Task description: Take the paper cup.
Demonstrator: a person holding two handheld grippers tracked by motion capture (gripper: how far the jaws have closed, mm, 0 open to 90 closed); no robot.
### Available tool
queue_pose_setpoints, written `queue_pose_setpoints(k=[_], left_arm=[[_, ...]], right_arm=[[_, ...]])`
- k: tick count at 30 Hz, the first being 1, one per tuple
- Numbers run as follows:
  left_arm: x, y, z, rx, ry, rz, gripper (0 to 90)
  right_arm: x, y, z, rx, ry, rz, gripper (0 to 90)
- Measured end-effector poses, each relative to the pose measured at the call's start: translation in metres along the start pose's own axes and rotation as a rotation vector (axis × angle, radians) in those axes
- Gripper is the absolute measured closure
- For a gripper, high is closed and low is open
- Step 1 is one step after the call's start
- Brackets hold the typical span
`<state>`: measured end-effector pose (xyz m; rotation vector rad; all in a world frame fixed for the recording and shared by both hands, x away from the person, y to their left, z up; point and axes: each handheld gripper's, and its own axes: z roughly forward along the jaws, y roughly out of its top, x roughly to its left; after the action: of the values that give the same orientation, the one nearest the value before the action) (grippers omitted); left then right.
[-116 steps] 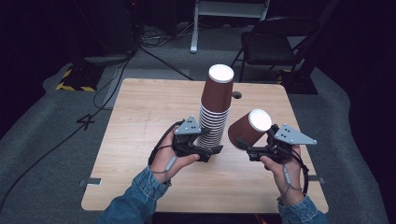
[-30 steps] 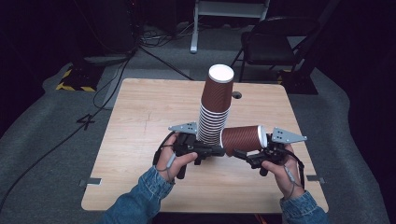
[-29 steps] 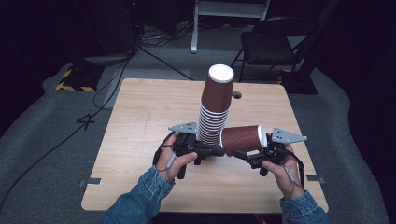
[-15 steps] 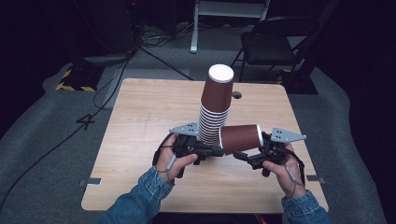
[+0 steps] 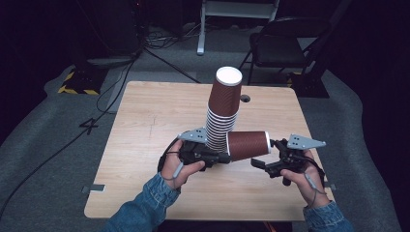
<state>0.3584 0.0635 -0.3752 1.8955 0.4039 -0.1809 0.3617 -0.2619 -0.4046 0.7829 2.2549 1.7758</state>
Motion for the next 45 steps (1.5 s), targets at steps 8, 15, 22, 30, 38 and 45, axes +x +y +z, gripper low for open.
queue_pose_setpoints(k=[8, 15, 22, 30, 38, 45], left_arm=[[-0.002, 0.002, 0.0, 0.034, 0.026, 0.02, 88.1], [-0.003, 0.003, 0.0, 0.054, 0.034, 0.029, 88.1], [-0.006, 0.005, 0.001, 0.084, 0.059, 0.055, 88.1], [-0.007, 0.006, 0.005, 0.124, 0.081, 0.074, 88.0], [-0.009, 0.006, 0.008, 0.167, 0.081, 0.085, 88.0], [-0.012, 0.007, 0.009, 0.203, 0.091, 0.111, 87.9]], right_arm=[[-0.001, 0.005, -0.018, 0.053, -0.03, -0.039, 15.6], [0.001, 0.019, -0.03, 0.078, -0.038, -0.08, 15.4], [0.004, 0.034, -0.04, 0.101, -0.049, -0.115, 15.5], [0.013, 0.058, -0.04, 0.145, -0.031, -0.178, 15.7], [0.025, 0.081, -0.015, 0.24, 0.029, -0.223, 15.8], [0.033, 0.087, 0.016, 0.395, 0.084, -0.232, 15.7]])
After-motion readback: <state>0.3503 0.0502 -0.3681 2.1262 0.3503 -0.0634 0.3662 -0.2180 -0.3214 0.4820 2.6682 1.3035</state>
